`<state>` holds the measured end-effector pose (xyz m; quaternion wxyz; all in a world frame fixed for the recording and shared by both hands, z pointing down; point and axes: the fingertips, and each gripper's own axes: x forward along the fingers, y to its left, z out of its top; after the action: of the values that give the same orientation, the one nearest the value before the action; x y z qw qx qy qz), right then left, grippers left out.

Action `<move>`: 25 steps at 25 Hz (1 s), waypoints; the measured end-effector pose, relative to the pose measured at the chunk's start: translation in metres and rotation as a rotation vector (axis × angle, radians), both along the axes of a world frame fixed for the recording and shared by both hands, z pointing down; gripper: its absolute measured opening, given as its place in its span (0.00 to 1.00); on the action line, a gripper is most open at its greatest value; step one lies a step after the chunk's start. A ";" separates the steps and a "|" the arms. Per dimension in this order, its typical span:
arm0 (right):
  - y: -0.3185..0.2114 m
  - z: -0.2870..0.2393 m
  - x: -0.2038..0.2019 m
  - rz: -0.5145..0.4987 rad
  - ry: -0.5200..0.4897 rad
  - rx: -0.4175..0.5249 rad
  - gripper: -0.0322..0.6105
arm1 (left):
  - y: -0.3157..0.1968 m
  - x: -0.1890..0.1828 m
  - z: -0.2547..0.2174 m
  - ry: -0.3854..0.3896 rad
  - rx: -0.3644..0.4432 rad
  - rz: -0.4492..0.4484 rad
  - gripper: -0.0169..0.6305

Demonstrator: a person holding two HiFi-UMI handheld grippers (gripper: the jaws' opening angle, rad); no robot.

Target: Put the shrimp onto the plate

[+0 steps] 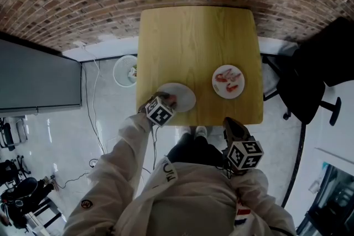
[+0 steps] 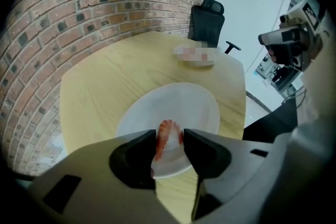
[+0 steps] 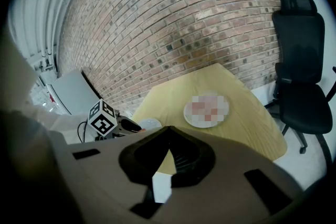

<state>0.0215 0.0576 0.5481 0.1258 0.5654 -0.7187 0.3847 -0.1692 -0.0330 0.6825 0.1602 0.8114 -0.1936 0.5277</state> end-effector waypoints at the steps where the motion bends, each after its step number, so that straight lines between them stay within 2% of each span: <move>1: 0.000 0.000 0.000 0.001 0.000 0.000 0.09 | 0.000 0.000 -0.001 -0.001 0.000 0.003 0.28; 8: 0.004 0.002 0.002 0.006 -0.005 -0.002 0.09 | 0.003 0.002 0.000 0.003 -0.003 -0.003 0.27; 25: 0.009 -0.002 -0.003 0.015 -0.007 -0.001 0.09 | 0.000 -0.007 -0.005 0.010 0.058 -0.024 0.27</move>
<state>0.0185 0.0667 0.5461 0.1204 0.5694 -0.7147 0.3880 -0.1757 -0.0329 0.6774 0.1442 0.8158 -0.2179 0.5160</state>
